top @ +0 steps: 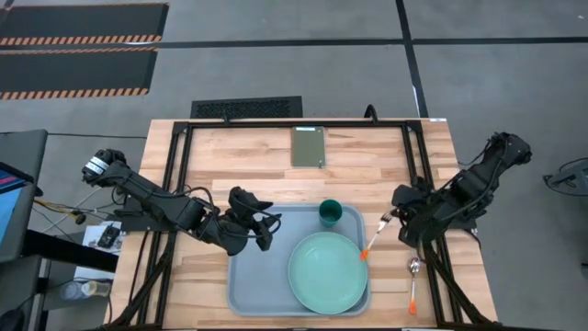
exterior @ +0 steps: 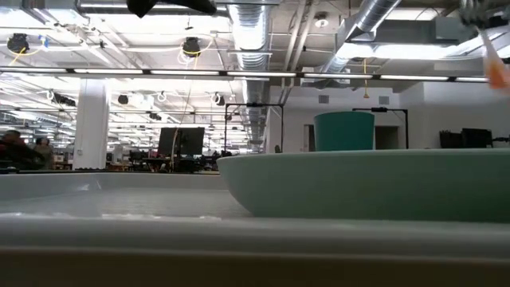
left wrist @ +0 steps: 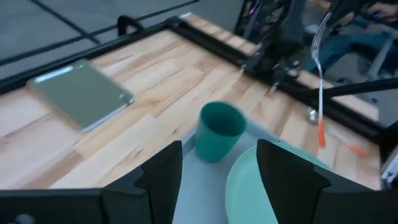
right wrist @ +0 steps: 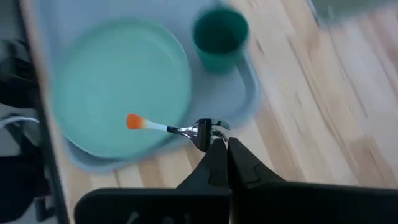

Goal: Pick and place plate/cup/fork/spoon on tray
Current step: Put the orange fork on the blue tray to the left of the blue plate

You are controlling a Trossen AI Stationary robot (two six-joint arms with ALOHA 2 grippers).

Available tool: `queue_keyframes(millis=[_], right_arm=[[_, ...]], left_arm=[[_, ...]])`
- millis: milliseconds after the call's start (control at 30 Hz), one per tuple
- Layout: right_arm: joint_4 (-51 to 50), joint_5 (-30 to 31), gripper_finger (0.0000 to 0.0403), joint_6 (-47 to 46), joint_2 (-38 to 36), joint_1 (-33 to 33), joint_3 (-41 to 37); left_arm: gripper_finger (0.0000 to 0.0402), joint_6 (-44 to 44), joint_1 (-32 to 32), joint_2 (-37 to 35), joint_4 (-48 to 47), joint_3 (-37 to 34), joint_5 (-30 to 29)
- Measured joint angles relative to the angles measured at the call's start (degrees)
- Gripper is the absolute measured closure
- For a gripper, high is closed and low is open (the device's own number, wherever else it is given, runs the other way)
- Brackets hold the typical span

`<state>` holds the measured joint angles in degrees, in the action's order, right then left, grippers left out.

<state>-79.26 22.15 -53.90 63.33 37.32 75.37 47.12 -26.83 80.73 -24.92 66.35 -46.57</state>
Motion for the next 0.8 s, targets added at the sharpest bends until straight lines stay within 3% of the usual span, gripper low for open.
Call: queue_keyframes(millis=[100,267,400,700,800], right_arm=[[7.6,0.6,0.0402,6.3,0.0,-1.3,1.0],[20.0,0.3,0.0402,18.2,1.2,-4.6,1.0],[26.1,-1.7,0.0402,25.6,3.8,-7.9,1.0],[39.7,-11.5,0.0402,39.0,12.3,-15.9,1.0],[42.2,-14.9,0.0402,41.6,14.6,-18.1,1.0]], left_arm=[[0.0209,-3.2,1.0,0.0,4.5,0.0,1.4],[0.0209,-12.1,5.1,0.0,15.7,0.0,13.5],[0.0209,-15.8,8.2,0.0,19.1,0.0,17.1],[0.0209,-15.2,12.0,5.5,22.6,0.0,28.6],[0.0209,-14.7,11.4,8.7,24.3,0.0,29.8]])
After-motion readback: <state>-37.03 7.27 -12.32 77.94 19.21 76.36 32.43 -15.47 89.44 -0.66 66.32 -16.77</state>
